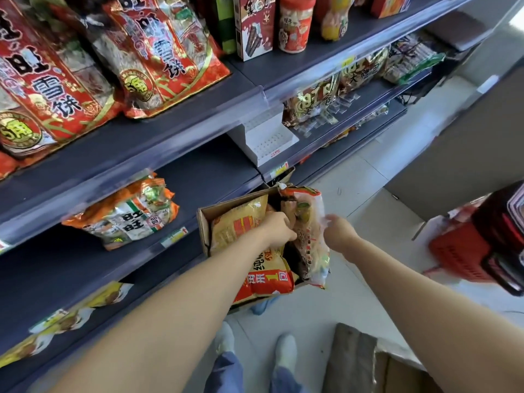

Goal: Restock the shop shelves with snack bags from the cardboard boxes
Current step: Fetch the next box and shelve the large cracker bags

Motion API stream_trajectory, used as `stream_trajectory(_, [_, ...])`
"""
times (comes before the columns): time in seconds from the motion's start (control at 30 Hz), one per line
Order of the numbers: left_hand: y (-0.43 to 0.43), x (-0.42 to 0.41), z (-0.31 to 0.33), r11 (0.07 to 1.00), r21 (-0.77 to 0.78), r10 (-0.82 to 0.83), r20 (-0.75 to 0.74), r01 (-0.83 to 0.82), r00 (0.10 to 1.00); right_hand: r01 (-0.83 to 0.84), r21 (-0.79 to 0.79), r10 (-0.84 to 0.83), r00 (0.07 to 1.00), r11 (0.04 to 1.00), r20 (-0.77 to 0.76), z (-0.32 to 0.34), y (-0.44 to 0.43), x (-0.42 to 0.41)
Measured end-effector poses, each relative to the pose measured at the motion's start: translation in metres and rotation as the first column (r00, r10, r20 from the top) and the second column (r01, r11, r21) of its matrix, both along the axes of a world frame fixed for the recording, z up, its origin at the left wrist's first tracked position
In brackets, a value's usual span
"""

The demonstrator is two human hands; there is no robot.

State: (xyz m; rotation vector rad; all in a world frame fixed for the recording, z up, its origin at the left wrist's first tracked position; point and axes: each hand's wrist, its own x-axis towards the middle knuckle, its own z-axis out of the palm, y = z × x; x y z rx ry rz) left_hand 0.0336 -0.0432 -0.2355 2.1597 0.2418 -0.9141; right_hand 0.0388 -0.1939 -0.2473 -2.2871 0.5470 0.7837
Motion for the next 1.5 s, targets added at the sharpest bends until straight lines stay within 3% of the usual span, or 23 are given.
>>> stream_trajectory(0.13, [-0.026, 0.003, -0.029, 0.993, -0.112, 0.025, -0.125, -0.039, 0.992, 0.075, 0.203, -0.057, 0.994, 0.976, -0.096, -0.001, -0.015, 0.001])
stream_trajectory(0.27, [-0.043, 0.002, -0.050, 0.914, -0.207, 0.301, -0.232, -0.349, 0.925, 0.151, 0.394, -0.092, 0.982, 0.907, -0.165, -0.004, -0.020, -0.005])
stream_trajectory(0.37, [-0.048, 0.002, -0.063, 0.820, -0.152, 0.526, -0.183, -0.552, 0.831, 0.126, 0.427, -0.027, 0.973, 0.895, -0.230, -0.011, -0.021, -0.004])
stream_trajectory(0.47, [-0.047, 0.004, -0.061, 0.807, -0.066, 0.584, -0.055, -0.587, 0.810, 0.072, 0.436, 0.031, 0.974, 0.897, -0.224, -0.013, -0.024, -0.001])
stream_trajectory(0.57, [-0.034, 0.007, -0.044, 0.768, -0.144, 0.620, -0.075, -0.624, 0.781, 0.084, 0.305, -0.045, 0.990, 0.949, -0.133, -0.003, -0.025, 0.002])
stream_trajectory(0.67, [-0.018, 0.011, -0.008, 0.749, -0.220, 0.622, -0.090, -0.625, 0.778, 0.113, 0.282, -0.097, 0.993, 0.953, -0.070, 0.017, -0.024, 0.011])
stream_trajectory(0.83, [0.016, 0.014, 0.073, 0.741, -0.319, 0.615, -0.028, -0.590, 0.788, 0.030, 0.338, -0.032, 0.999, 0.941, 0.000, 0.068, -0.019, 0.022])
stream_trajectory(0.93, [0.034, 0.011, 0.120, 0.699, -0.398, 0.639, -0.024, -0.593, 0.769, 0.004, 0.443, -0.029, 0.998, 0.896, 0.051, 0.106, -0.014, 0.026])
stream_trajectory(1.03, [0.045, 0.006, 0.169, 0.676, -0.465, 0.665, 0.050, -0.572, 0.745, -0.037, 0.493, -0.023, 0.993, 0.869, 0.115, 0.150, -0.005, 0.032])
stream_trajectory(1.13, [0.054, 0.004, 0.213, 0.659, -0.523, 0.697, 0.155, -0.541, 0.700, -0.164, 0.432, 0.045, 0.961, 0.887, 0.271, 0.197, 0.014, 0.035])
stream_trajectory(1.37, [0.070, -0.007, 0.334, 0.584, -0.667, 0.809, 0.425, -0.463, 0.406, -0.312, 0.302, 0.047, 0.761, 0.901, 0.647, 0.324, 0.070, 0.031])
stream_trajectory(1.5, [0.083, -0.020, 0.395, 0.576, -0.710, 0.817, 0.510, -0.405, 0.269, -0.486, 0.282, 0.105, 0.627, 0.827, 0.772, 0.387, 0.102, 0.021])
